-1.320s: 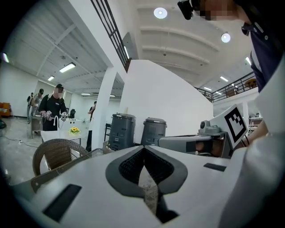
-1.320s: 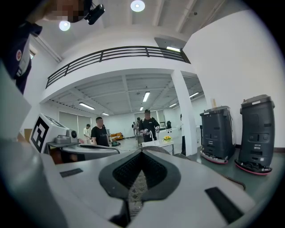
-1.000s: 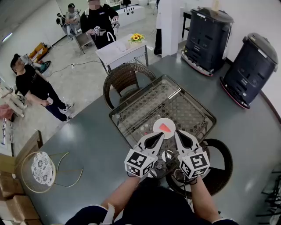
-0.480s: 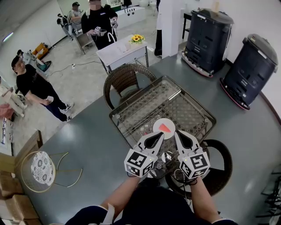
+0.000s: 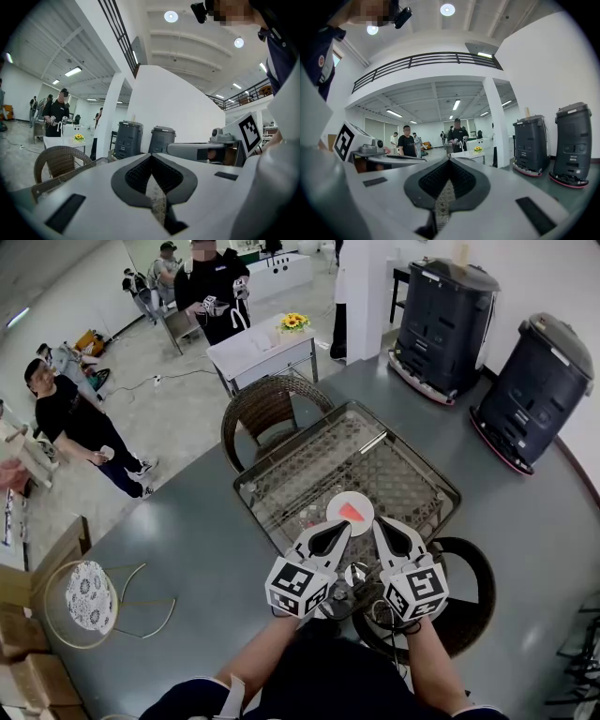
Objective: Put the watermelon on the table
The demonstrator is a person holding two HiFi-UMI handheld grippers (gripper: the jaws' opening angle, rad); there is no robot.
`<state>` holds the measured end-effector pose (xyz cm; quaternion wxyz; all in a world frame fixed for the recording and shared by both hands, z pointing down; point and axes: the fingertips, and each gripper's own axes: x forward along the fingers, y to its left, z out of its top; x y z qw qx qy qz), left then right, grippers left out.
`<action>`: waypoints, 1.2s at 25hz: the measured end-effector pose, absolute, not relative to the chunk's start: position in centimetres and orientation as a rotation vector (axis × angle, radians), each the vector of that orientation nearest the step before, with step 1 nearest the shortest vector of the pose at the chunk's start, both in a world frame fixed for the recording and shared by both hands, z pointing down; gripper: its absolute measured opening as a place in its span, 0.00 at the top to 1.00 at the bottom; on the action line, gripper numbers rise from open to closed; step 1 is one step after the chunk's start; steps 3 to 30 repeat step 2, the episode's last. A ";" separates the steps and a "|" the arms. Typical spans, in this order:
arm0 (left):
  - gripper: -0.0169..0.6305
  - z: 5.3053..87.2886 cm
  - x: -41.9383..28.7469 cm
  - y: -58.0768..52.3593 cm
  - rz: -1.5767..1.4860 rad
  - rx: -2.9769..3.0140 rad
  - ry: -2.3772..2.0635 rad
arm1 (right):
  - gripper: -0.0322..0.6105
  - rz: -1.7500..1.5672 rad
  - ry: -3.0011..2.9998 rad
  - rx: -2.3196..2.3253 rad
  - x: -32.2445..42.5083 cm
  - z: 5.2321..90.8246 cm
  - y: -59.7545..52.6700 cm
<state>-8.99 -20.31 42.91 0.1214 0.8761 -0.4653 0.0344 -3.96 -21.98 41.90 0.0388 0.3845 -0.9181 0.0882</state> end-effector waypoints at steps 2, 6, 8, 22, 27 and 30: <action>0.97 42.9 -9.0 -20.3 0.097 2.558 -1.360 | 0.95 0.269 -2.816 1.177 -4.0 41.9 -22.0; 0.97 42.9 -9.0 -20.3 0.097 2.558 -1.360 | 0.95 0.269 -2.816 1.177 -4.0 41.9 -22.0; 0.97 42.9 -9.0 -20.3 0.097 2.558 -1.360 | 0.95 0.269 -2.816 1.177 -4.0 41.9 -22.0; 0.97 42.9 -9.0 -20.3 0.097 2.558 -1.360 | 0.95 0.269 -2.816 1.177 -4.0 41.9 -22.0; 0.97 42.9 -9.0 -20.3 0.097 2.558 -1.360 | 0.95 0.269 -2.816 1.177 -4.0 41.9 -22.0; 0.97 42.9 -9.0 -20.3 0.097 2.558 -1.360 | 0.95 0.269 -2.816 1.177 -4.0 41.9 -22.0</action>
